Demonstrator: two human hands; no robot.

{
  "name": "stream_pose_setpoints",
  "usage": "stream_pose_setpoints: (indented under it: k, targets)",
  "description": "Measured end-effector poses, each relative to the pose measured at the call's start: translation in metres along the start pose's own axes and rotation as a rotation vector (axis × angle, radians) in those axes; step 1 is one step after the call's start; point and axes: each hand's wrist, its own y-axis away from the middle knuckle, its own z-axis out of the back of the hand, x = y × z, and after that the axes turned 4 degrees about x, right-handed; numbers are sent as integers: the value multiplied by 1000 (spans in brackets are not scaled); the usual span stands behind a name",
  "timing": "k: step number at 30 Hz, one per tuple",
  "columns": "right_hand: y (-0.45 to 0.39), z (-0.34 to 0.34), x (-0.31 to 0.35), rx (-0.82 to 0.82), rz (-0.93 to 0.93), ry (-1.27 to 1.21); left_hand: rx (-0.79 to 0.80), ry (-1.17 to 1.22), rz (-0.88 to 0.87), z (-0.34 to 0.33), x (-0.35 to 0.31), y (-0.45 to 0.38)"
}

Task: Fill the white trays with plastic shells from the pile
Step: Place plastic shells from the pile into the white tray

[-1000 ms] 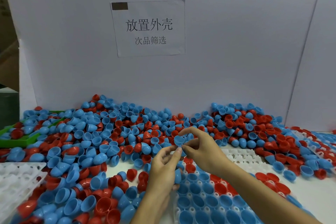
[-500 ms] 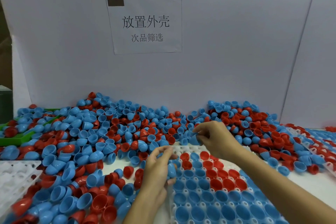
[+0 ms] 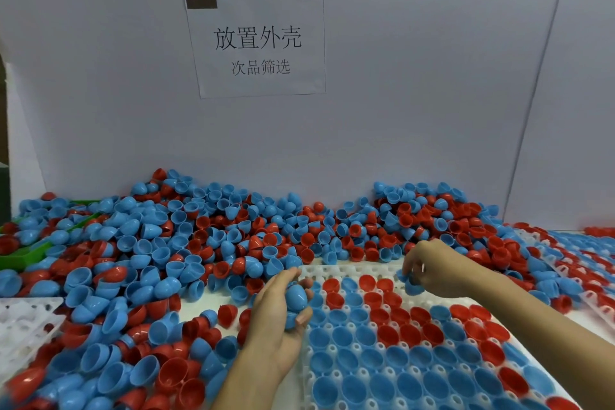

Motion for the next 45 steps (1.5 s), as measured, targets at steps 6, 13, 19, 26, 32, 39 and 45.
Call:
stream_pose_setpoints:
  k: [6,13,19,26,32,39,45]
  targets:
    - [0,-15,0,57,21,60,-14,-3,-3,0,0,0]
    - [-4,-6,-4,-3,40,12,-20,-13,-13,-1,0,-1]
    - [-7,-15,0,-9,18,33,-26,-20,-21,-1,-1,-1]
    - [-7,-20,-1,-27,46,49,-29,-24,-19,-1,-1,1]
    - [-8,-26,-6,1,79,117,-22,37,5,-2,-2,3]
    - [-5,-29,-2,-7,81,211,0,105,24,-3,-3,7]
    - [-1,-22,3,2,66,223,-16,104,32,-2,-2,7]
